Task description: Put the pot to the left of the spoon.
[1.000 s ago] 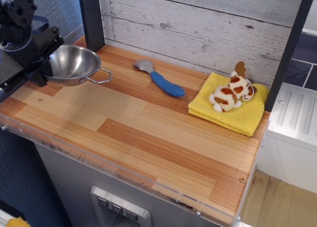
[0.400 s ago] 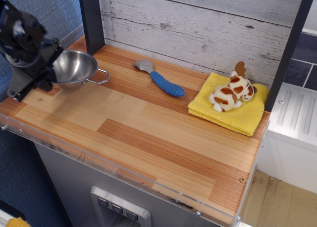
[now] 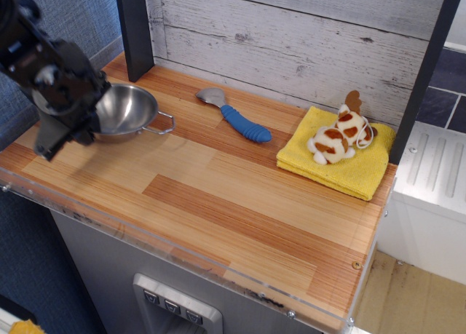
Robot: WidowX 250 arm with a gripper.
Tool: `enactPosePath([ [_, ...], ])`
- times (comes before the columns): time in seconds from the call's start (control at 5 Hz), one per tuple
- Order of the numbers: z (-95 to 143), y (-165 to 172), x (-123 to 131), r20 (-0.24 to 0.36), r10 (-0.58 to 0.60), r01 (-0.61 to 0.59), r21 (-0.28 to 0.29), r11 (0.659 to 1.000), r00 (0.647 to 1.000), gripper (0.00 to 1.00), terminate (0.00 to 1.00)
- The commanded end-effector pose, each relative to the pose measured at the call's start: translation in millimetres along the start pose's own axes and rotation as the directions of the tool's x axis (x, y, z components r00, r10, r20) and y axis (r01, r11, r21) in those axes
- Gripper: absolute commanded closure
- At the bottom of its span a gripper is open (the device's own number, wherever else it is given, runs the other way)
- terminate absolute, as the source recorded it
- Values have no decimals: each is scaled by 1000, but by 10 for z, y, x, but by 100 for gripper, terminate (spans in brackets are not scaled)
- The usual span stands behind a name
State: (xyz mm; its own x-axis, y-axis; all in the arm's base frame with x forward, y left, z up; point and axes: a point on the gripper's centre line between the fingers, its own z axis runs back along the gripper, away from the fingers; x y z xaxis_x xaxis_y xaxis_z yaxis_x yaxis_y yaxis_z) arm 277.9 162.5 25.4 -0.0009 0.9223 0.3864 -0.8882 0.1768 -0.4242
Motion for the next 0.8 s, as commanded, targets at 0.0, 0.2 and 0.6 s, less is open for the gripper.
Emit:
enactPosePath([
  [0.0,21,-17,-89,-1,1,-2,-17,1000,1000,100,0],
  [0.2,40,-59,-77,-9,-16,16,-25,1000,1000,100,0],
  [0.6,98,-98,-118,-57,-18,18,-8,1000,998,0,0],
])
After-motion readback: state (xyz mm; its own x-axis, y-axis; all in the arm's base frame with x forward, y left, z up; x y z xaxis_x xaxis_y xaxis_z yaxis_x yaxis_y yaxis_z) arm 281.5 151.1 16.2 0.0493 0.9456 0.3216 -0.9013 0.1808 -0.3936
